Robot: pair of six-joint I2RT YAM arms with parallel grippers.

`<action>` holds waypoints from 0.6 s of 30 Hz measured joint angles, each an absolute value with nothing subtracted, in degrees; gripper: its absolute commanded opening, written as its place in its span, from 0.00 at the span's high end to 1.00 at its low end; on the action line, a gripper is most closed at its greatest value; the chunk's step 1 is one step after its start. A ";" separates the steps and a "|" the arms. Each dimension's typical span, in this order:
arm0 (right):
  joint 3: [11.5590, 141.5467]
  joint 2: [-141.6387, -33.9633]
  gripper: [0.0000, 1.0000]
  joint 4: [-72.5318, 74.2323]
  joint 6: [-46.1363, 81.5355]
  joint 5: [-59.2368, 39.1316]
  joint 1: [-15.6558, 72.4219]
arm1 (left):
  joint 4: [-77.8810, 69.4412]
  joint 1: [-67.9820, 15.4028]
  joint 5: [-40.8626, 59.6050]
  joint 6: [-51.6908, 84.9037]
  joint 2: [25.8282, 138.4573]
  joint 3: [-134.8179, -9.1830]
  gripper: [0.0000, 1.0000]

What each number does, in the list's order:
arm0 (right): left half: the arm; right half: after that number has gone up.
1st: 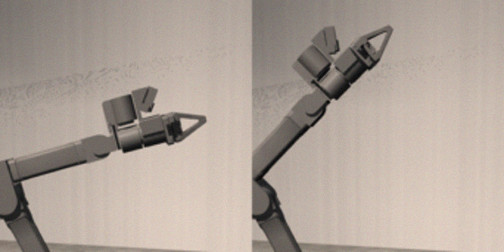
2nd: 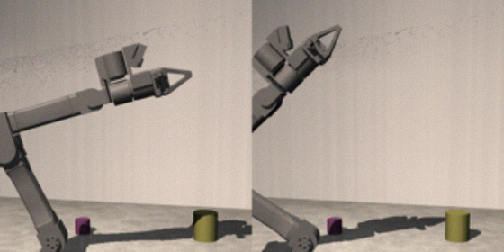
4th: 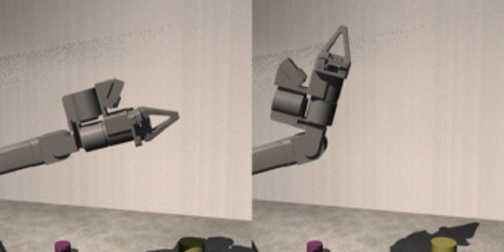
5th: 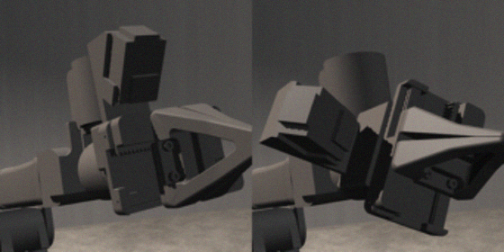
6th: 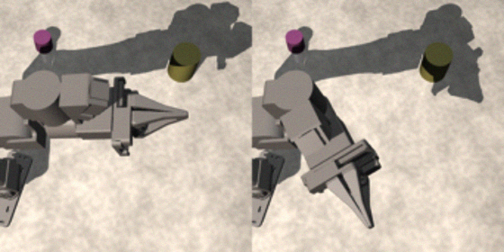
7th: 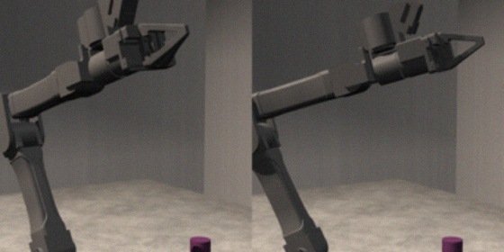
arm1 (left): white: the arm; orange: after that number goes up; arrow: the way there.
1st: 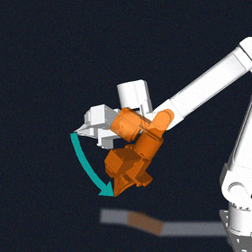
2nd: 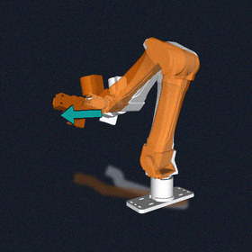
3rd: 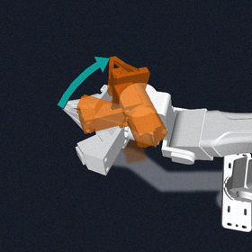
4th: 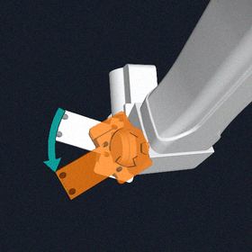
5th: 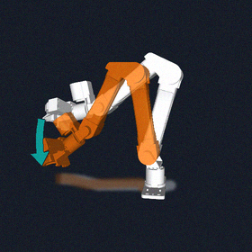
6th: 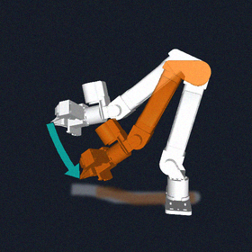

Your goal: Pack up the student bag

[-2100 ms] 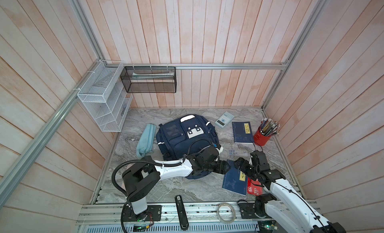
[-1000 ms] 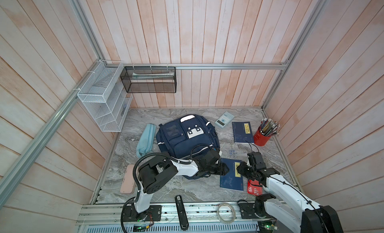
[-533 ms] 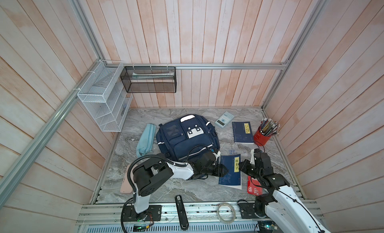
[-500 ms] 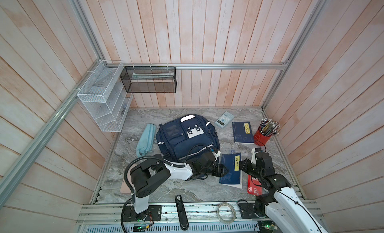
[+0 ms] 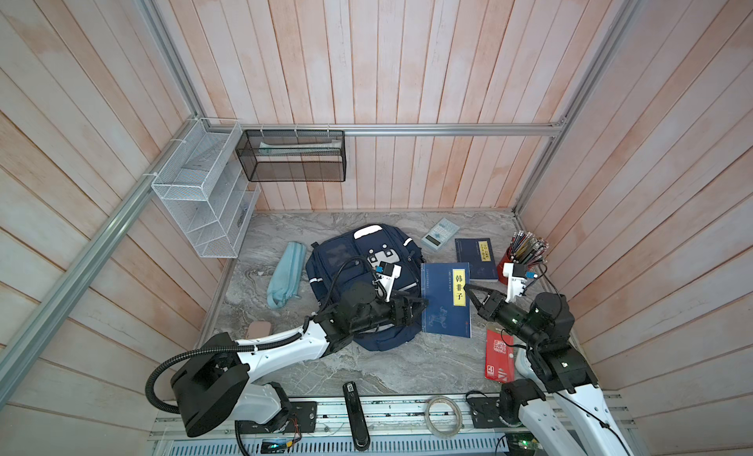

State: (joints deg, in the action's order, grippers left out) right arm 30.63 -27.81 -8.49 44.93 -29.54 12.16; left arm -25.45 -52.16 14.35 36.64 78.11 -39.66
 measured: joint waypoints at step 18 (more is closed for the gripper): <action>20.60 -29.91 1.00 3.51 49.34 -38.28 12.16 | -34.59 -50.98 20.29 40.23 78.83 -35.48 0.66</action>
